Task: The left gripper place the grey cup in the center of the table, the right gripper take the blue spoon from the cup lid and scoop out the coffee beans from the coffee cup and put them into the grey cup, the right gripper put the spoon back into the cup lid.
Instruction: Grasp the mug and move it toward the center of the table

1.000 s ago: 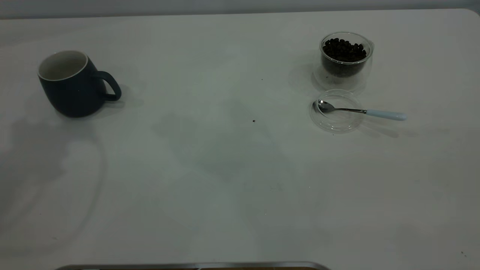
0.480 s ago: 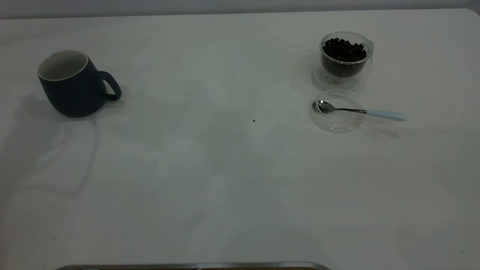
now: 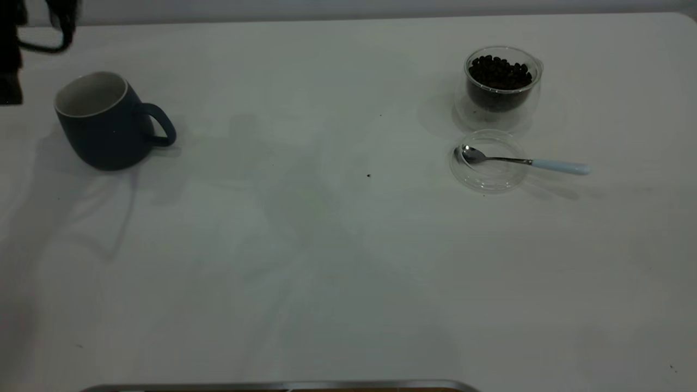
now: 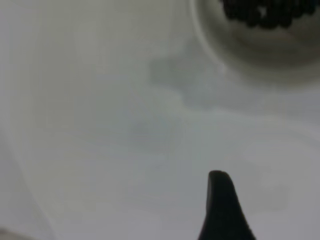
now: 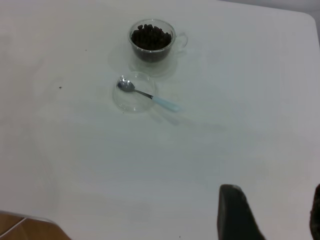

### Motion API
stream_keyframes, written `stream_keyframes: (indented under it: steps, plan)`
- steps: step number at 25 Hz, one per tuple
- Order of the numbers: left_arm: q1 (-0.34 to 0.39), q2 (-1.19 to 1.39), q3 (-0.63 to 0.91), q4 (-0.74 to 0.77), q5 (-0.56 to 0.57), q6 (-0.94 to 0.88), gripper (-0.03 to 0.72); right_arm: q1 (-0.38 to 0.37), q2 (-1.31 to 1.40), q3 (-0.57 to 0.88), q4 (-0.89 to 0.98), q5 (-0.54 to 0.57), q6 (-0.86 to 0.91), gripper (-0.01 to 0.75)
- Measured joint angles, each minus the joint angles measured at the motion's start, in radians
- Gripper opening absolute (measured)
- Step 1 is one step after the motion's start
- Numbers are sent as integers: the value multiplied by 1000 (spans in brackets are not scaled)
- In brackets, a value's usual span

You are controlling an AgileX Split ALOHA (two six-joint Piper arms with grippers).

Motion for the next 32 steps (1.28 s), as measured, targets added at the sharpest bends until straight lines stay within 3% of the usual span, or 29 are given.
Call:
stream_keyframes:
  steps: [8, 17, 32]
  plan:
    - [-14, 83, 0, 19, -109, 117, 545, 0, 0, 0, 0, 0, 0, 395]
    - [-38, 121, 0, 30, -196, 124, 545, 0, 0, 0, 1, 0, 0, 395]
    - [-341, 121, 0, 29, -338, -82, 545, 0, 0, 0, 3, 0, 0, 395]
